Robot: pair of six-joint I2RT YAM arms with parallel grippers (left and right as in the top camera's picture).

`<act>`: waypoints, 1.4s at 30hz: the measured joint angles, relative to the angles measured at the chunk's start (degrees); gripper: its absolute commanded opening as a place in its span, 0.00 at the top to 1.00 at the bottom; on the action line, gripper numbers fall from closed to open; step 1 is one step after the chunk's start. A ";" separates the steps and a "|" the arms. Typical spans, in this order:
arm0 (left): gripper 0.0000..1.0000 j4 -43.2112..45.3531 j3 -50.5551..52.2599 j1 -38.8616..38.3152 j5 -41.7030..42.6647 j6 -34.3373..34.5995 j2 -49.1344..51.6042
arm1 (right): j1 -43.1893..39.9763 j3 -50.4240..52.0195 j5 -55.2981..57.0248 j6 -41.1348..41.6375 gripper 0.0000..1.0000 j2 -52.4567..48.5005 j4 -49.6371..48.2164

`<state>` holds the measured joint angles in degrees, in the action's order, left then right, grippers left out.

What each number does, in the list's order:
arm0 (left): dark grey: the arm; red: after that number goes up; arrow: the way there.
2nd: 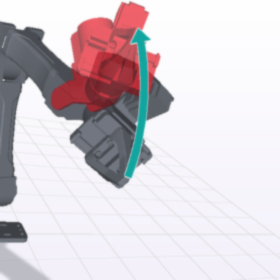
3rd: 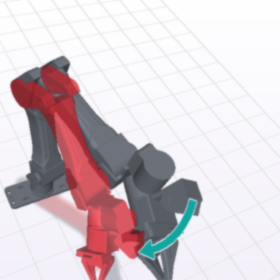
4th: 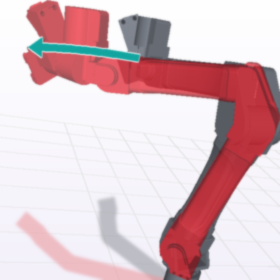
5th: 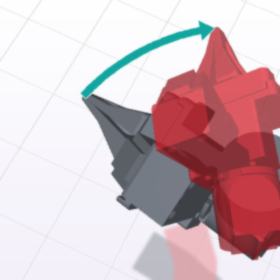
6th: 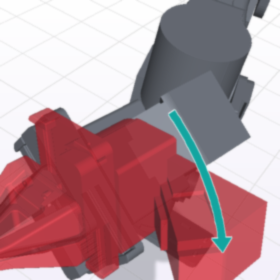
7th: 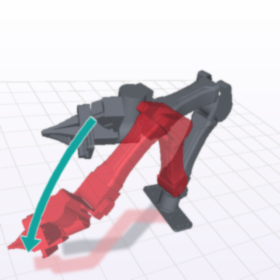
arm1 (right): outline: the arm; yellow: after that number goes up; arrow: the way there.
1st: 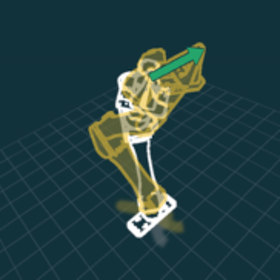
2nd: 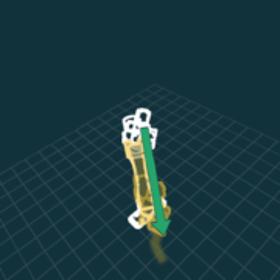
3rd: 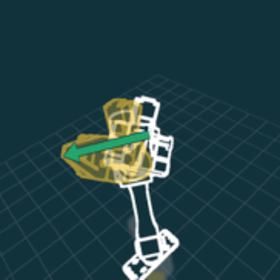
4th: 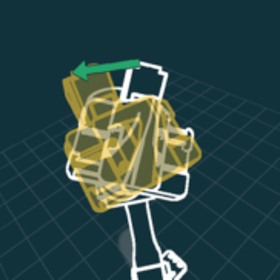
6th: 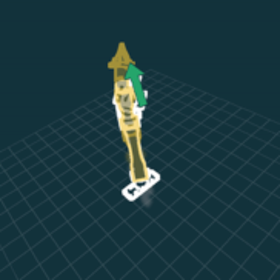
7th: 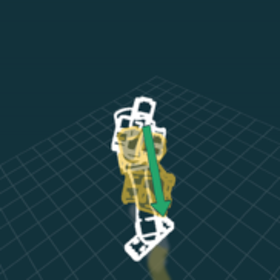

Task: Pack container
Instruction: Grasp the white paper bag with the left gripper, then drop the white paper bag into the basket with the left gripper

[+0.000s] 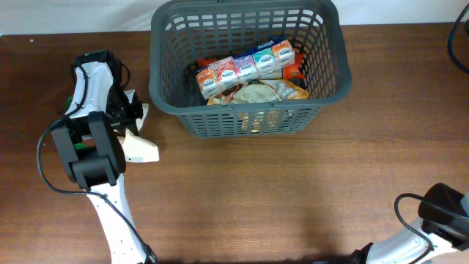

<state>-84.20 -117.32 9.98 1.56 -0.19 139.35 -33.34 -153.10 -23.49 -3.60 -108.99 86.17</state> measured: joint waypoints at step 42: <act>0.98 6.62 -43.69 -35.93 16.04 -50.64 -12.52 | 0.00 0.00 -0.02 0.02 0.01 0.00 0.00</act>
<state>-77.58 -161.01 -25.96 17.61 -50.83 126.82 -33.34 -153.10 -23.51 -3.57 -108.99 86.17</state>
